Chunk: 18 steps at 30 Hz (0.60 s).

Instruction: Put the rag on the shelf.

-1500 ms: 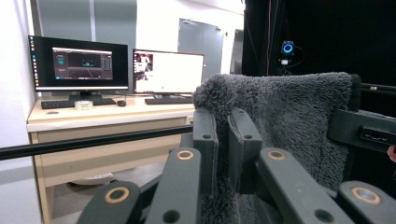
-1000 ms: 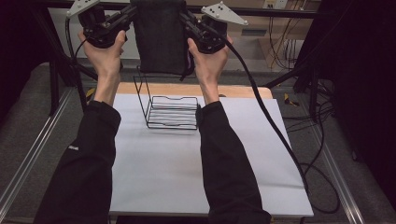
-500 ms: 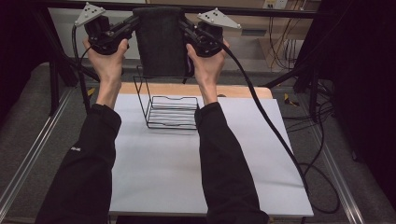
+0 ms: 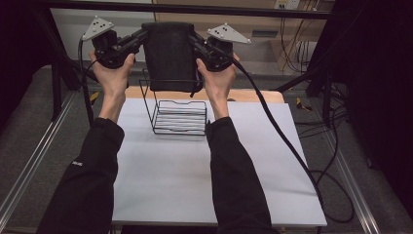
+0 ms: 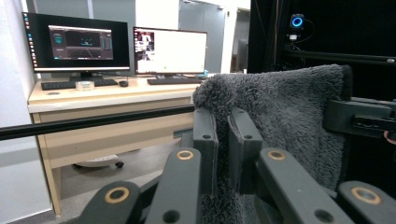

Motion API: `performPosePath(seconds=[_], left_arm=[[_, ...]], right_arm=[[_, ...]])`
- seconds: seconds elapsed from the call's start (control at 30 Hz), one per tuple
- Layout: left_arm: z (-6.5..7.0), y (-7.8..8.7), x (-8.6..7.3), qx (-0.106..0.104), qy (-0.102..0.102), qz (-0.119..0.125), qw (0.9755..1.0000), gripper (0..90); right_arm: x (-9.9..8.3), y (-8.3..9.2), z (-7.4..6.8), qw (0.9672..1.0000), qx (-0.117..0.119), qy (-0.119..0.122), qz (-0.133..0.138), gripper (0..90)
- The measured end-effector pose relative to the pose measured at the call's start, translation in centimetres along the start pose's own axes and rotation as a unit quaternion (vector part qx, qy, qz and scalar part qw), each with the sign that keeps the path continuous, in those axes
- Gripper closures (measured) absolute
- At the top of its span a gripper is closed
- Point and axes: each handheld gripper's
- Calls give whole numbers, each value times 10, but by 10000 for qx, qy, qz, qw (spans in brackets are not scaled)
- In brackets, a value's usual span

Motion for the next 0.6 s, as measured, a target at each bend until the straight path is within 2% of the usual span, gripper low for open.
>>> performPosePath(seconds=[0.6], left_arm=[[0,14,-24,-130,-143,-199,9996,823]], right_arm=[[-24,7,-7,9997,119,127,-180,804]])
Point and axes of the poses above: each handheld gripper's, and its own axes: y roughly backward along the jaws, x roughly out of its top, z roughly to its right, and after that the axes turned 5 degrees about y, right-handed
